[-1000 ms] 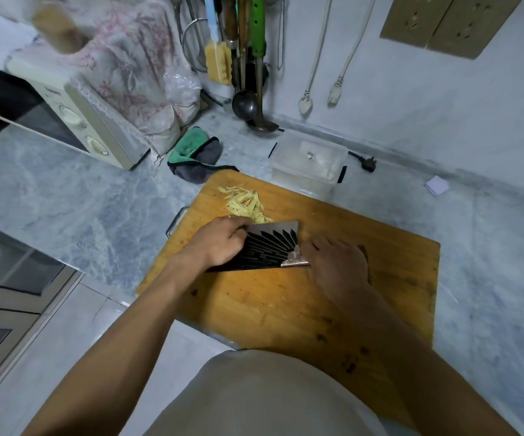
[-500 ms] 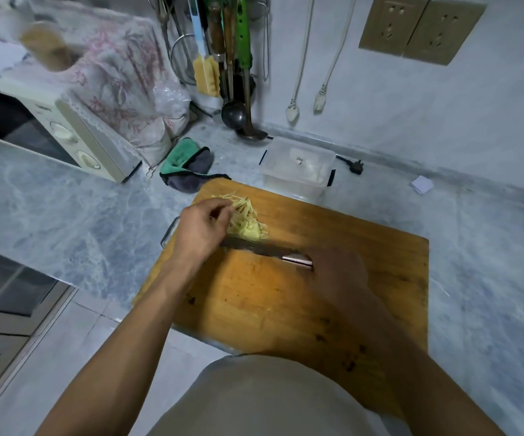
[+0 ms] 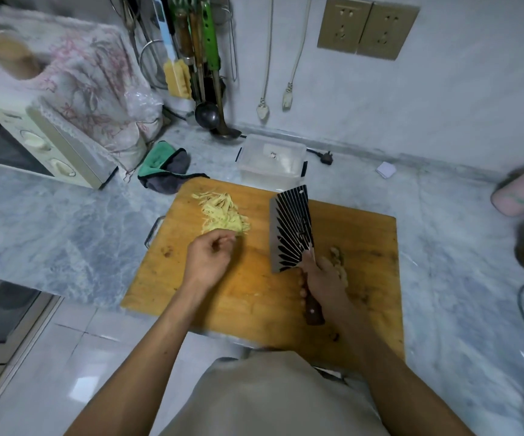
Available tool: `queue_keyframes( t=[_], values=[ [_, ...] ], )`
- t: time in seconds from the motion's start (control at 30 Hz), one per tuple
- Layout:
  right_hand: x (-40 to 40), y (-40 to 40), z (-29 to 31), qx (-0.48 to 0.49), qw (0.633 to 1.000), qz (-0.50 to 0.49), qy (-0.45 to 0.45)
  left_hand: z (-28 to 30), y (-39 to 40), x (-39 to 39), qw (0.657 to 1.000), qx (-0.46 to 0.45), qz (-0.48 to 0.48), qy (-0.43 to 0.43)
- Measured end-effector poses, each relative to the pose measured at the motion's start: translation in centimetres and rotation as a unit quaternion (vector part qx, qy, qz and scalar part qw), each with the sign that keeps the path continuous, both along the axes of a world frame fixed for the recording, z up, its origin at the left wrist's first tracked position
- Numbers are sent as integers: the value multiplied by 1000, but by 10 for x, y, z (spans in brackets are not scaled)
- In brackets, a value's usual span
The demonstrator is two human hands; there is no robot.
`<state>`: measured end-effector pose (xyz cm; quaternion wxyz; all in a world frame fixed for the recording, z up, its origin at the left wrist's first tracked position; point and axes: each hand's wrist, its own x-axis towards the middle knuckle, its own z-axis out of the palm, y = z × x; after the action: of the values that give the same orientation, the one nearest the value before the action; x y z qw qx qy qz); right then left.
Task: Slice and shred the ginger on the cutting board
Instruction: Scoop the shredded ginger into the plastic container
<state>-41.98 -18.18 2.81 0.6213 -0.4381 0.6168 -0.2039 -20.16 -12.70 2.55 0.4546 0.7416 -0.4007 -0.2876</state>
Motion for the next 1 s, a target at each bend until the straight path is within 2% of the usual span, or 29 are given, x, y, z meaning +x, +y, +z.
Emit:
queue_keyframes(
  t=[0.2, 0.27, 0.33, 0.47, 0.63, 0.83, 1.0],
  values=[
    [12, 19, -17, 67, 994, -44, -71, -3, 25, -20, 997, 6, 33, 65],
    [14, 22, -23, 81, 995, -22, -61, -1, 39, -23, 997, 21, 37, 70],
    [14, 22, -25, 79, 996, 30, -5, -1, 54, -22, 997, 33, 40, 62],
    [1, 19, -19, -18, 974, 159, 158, 5, 66, -17, 997, 57, 26, 55],
    [-11, 9, 9, -110, 936, 241, 232, 17, 55, -3, 996, 52, 39, 65],
    [-12, -42, 54, -165, 933, 207, 243, 18, -8, 24, 995, 52, -2, 89],
    [11, -77, 73, -200, 950, 121, 205, 14, -108, 57, 995, 76, -55, 44]
  ],
)
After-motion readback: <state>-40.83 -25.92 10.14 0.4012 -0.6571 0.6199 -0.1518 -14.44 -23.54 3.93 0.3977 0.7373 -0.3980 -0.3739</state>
